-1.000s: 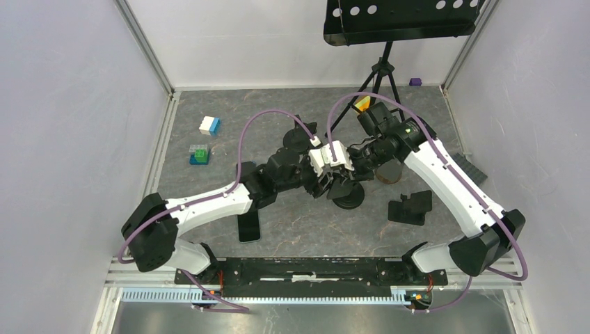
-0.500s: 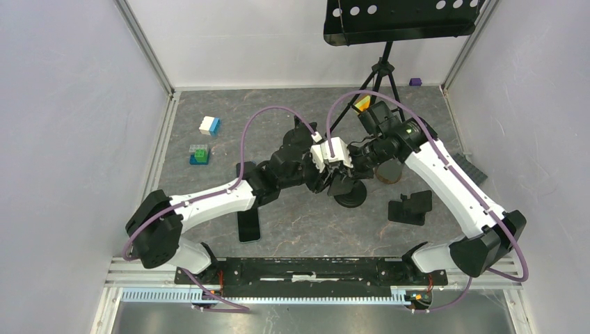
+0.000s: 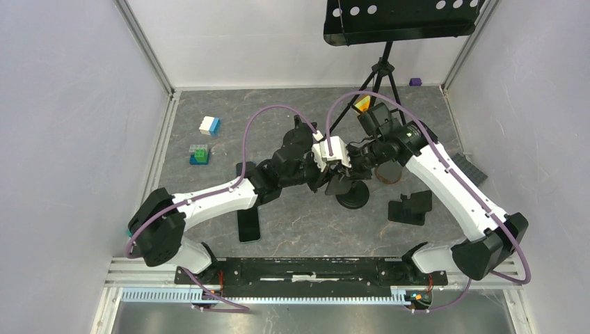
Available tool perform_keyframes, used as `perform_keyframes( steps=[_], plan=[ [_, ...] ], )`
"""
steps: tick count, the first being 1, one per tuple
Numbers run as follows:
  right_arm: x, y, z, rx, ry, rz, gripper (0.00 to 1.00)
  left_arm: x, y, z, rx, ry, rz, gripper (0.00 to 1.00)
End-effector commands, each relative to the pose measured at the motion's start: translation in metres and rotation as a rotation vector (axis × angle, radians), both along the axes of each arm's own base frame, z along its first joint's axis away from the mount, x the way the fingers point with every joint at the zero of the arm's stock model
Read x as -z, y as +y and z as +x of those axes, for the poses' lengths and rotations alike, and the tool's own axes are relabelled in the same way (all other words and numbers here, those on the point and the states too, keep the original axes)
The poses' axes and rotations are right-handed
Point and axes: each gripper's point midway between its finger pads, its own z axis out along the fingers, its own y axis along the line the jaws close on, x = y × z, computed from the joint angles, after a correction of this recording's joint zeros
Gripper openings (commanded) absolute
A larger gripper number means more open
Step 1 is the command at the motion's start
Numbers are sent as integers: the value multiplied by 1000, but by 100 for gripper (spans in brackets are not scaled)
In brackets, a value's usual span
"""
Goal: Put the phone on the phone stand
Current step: Install the phone on the phone stand.
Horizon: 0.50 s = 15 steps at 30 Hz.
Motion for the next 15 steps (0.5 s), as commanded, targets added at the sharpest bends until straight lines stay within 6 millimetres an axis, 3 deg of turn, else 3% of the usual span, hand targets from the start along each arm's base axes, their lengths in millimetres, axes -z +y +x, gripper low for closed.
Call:
perform_keyframes(
  steps=[1,15],
  plan=[
    [-6,-7,12,131,-27,-1,0,-23,-9,-3,43,-68,-51,2],
    [5,-17,17,309,39,-52,0,-21,0,9,-76,-82,-9,2]
  ],
)
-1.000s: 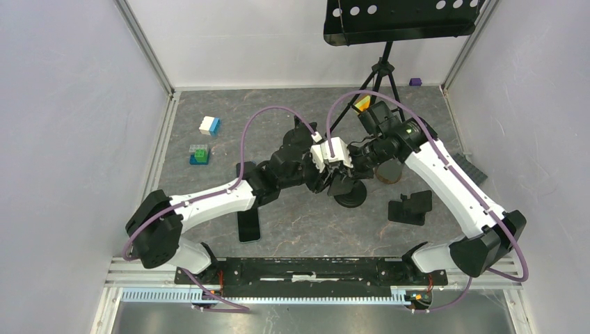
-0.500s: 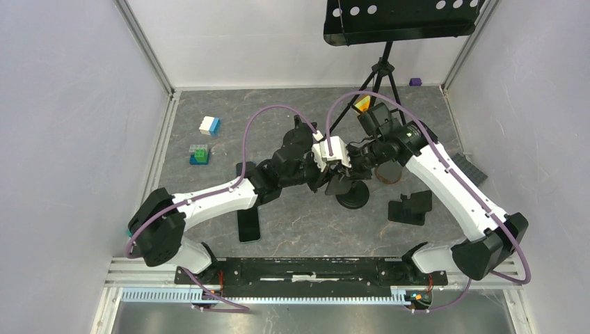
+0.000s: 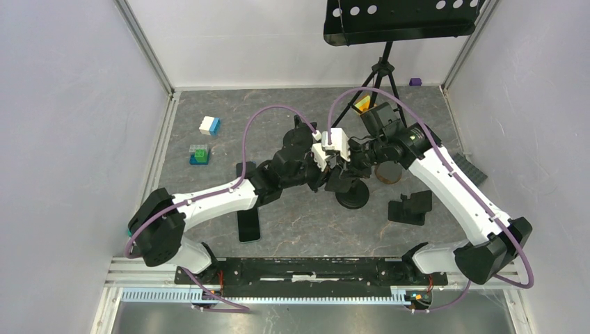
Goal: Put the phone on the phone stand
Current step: Install the phone on the phone stand.
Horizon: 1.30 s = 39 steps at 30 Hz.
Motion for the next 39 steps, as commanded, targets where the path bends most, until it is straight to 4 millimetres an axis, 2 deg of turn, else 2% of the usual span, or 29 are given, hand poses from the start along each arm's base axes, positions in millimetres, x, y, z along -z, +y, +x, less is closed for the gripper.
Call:
perform_keyframes(
  steps=[1,7,14,33,34,39],
  plan=[
    [10,-16,7,138,26,-75,0,-22,-2,4,-32,-85,-9,2],
    [22,-21,9,192,29,-117,0,-26,-1,8,-85,-78,-3,2],
    [35,-30,21,264,10,-175,0,-24,3,14,-152,-52,14,2],
    [38,-45,44,387,-66,-237,0,-25,-7,17,-188,15,40,2],
    [38,-46,45,396,-73,-241,0,-20,-5,15,-188,31,64,2],
    [38,-51,54,438,-95,-262,0,-16,-8,13,-189,67,70,2]
  ],
)
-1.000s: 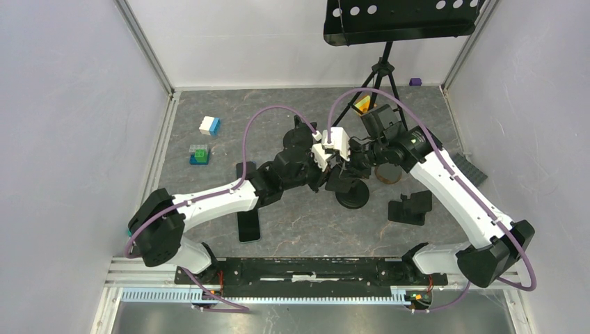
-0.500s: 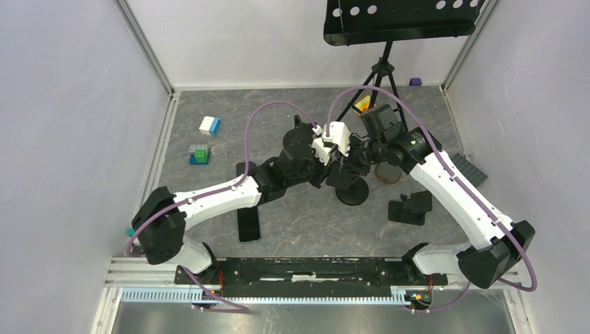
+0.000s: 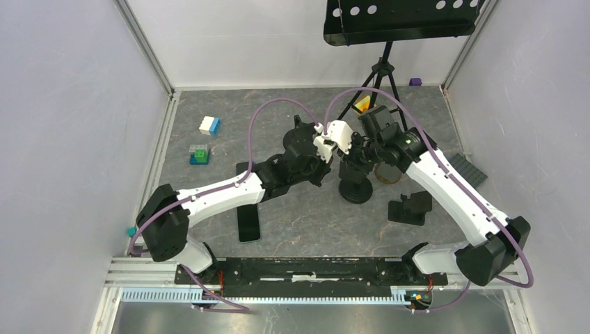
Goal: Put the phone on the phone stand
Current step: Install the phone on the phone stand.
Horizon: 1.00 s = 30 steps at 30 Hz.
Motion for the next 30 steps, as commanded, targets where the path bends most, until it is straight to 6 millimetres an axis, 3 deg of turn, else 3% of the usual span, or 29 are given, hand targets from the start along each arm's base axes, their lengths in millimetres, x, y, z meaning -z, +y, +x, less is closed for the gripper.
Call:
perform_keyframes(
  steps=[1,5,14,16,22,30],
  plan=[
    [26,-31,20,131,-10,-170,0,-21,-19,-6,31,-14,-34,2],
    [21,-22,19,107,0,-128,0,-19,-21,-7,38,-5,-30,2],
    [-15,8,-9,-65,8,56,0,-25,-17,-10,77,-34,-43,3],
    [-19,11,-15,-98,9,81,0,-28,-18,-12,105,-34,-57,15],
    [-32,8,-35,-155,-9,118,0,-42,-17,-15,198,-78,-83,62],
    [-29,-14,-74,-230,-48,115,0,-49,-31,-18,456,-192,21,78]
  ],
)
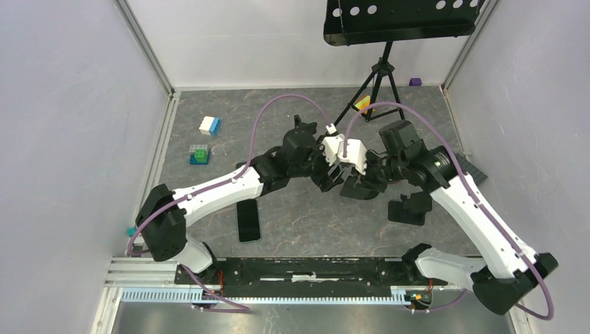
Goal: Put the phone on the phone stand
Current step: Install the phone on the phone stand.
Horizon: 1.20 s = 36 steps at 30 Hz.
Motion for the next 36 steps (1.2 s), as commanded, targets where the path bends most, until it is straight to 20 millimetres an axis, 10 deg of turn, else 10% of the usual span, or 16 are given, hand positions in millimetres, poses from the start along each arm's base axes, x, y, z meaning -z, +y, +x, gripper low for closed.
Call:
perform_keyframes(
  steps=[1,19,36],
  plan=[
    [-18,-5,-21,-83,-79,50,0,-32,-22,-1,227,-135,-6,78],
    [8,-38,-22,31,-66,-22,0,-19,-49,48,38,-59,15,65],
    [10,-38,-19,45,-56,-17,0,-13,-57,48,5,17,2,46]
  ],
)
